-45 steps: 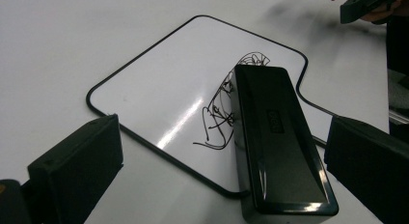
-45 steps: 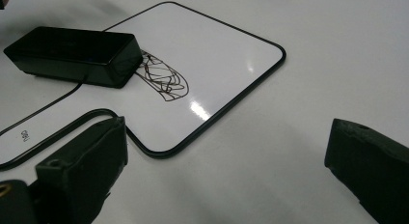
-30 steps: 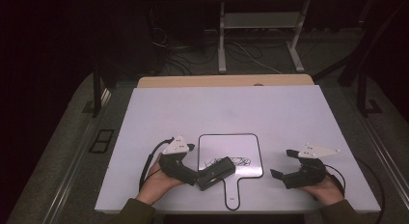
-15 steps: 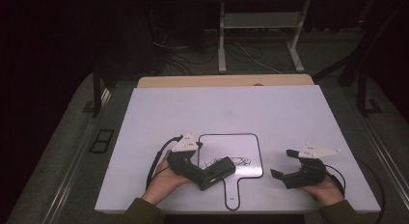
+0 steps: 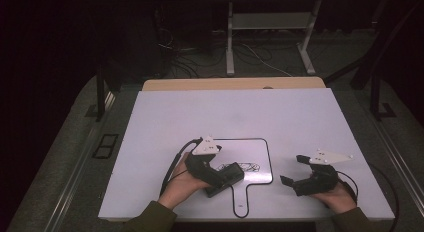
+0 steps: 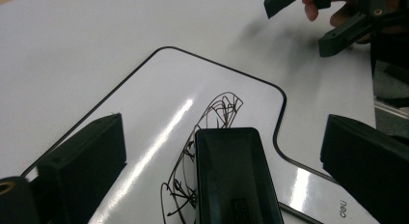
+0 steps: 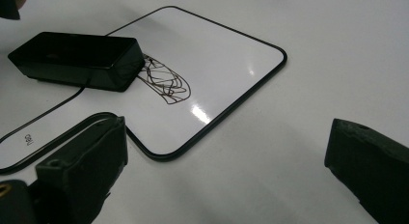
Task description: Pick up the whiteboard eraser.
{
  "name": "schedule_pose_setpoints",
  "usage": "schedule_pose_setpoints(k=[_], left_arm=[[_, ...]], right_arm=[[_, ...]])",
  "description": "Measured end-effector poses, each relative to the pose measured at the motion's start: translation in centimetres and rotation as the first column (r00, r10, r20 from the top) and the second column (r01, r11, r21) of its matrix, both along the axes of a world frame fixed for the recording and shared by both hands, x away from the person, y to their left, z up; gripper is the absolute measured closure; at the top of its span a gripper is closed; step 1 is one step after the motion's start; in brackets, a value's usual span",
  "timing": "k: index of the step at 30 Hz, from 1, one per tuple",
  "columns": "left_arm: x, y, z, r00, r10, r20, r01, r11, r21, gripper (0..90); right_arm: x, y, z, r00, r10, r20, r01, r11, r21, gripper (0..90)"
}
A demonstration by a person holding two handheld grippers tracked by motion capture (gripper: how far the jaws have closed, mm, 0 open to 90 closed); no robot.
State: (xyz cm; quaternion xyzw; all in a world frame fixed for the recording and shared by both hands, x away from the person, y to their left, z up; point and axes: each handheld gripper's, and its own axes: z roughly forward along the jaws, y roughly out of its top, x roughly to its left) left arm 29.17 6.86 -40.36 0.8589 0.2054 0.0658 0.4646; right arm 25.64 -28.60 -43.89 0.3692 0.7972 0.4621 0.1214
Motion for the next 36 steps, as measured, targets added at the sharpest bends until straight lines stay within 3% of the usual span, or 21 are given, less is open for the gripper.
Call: schedule_pose_setpoints(k=[9, 17, 36], left_arm=[[-0.8, -0.4, -1.0, 0.9997, -0.006, -0.022, 0.008, 0.9973, 0.073, 11.3], [-1.3, -1.0, -1.8, 0.9997, -0.005, -0.025, 0.009, 0.9884, 0.152, 15.1], [-1.7, -0.9, -2.8, 0.9983, 0.008, -0.058, 0.006, 0.9702, 0.242, 24.2]], right_arm=[[0.0, 0.1, 0.0, 1.0000, 0.006, -0.001, -0.006, 1.0000, -0.001, 0.4], [0.1, 0.0, -0.1, 1.0000, 0.006, -0.001, -0.006, 1.0000, -0.003, 0.4], [0.0, -0.1, 0.0, 1.0000, -0.002, 0.002, 0.002, 1.0000, 0.000, 0.4]])
